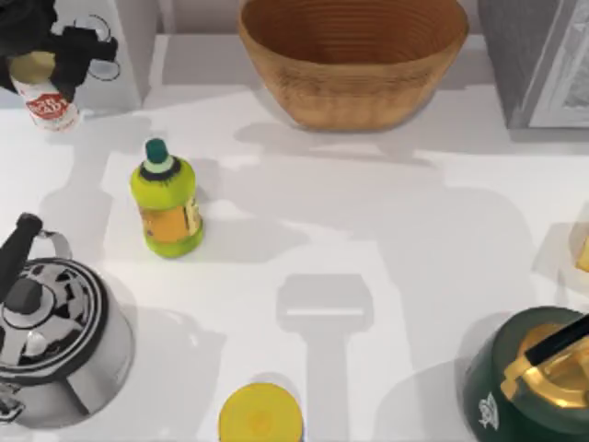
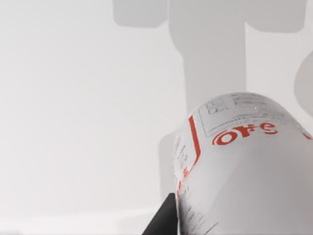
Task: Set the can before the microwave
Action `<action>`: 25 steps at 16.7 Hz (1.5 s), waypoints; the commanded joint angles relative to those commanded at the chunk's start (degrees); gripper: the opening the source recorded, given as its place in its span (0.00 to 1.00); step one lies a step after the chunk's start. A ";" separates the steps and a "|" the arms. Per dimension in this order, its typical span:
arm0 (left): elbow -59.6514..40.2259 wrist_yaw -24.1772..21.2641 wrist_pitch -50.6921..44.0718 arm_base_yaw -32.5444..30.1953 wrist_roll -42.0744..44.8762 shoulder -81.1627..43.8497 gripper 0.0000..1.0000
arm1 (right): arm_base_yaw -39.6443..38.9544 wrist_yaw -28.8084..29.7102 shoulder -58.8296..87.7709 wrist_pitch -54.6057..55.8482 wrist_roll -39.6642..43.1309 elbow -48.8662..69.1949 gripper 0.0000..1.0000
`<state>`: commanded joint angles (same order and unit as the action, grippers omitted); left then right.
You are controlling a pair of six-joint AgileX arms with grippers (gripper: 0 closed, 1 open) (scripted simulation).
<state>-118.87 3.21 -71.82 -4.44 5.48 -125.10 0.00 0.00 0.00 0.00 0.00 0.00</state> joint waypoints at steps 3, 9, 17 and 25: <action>5.07 -1.76 -0.97 9.86 4.29 0.64 0.00 | 0.00 0.00 0.00 0.00 0.00 0.00 1.00; 9.28 -3.35 -2.29 16.09 7.85 -0.37 0.00 | 0.00 0.00 0.00 0.00 0.00 0.00 1.00; 10.91 -3.36 -0.55 16.11 7.87 -0.48 0.00 | 0.00 0.00 0.00 0.00 0.00 0.00 1.00; 10.91 -3.36 -0.55 16.11 7.87 -0.48 0.45 | 0.00 0.00 0.00 0.00 0.00 0.00 1.00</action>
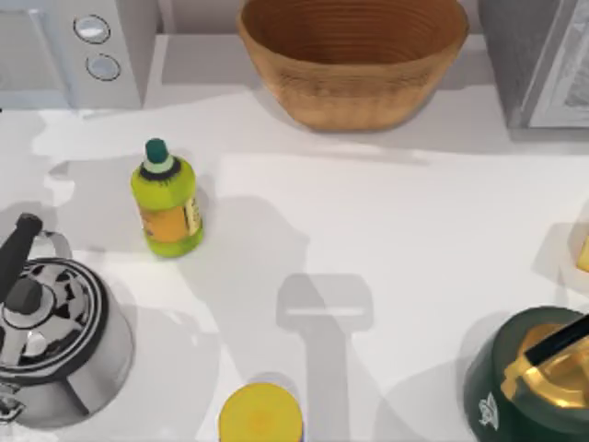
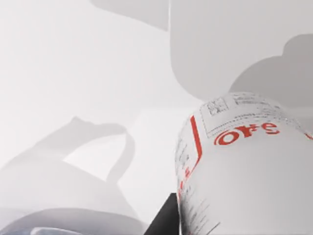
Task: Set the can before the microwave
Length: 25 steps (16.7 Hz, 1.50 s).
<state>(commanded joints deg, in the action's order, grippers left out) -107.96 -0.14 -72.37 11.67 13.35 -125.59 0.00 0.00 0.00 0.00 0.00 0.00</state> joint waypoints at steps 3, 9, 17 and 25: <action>0.00 0.00 0.00 0.00 0.00 0.00 0.68 | 0.00 0.00 0.00 0.00 0.00 0.00 1.00; 0.00 0.00 0.00 0.00 0.00 0.00 1.00 | 0.00 0.00 0.00 0.00 0.00 0.00 1.00; -0.22 -0.04 -0.22 -0.08 0.01 -0.03 1.00 | 0.00 0.00 0.00 0.00 0.00 0.00 1.00; -9.27 0.00 -9.14 -0.14 -0.07 -0.13 1.00 | 0.00 0.00 0.00 0.00 0.00 0.00 1.00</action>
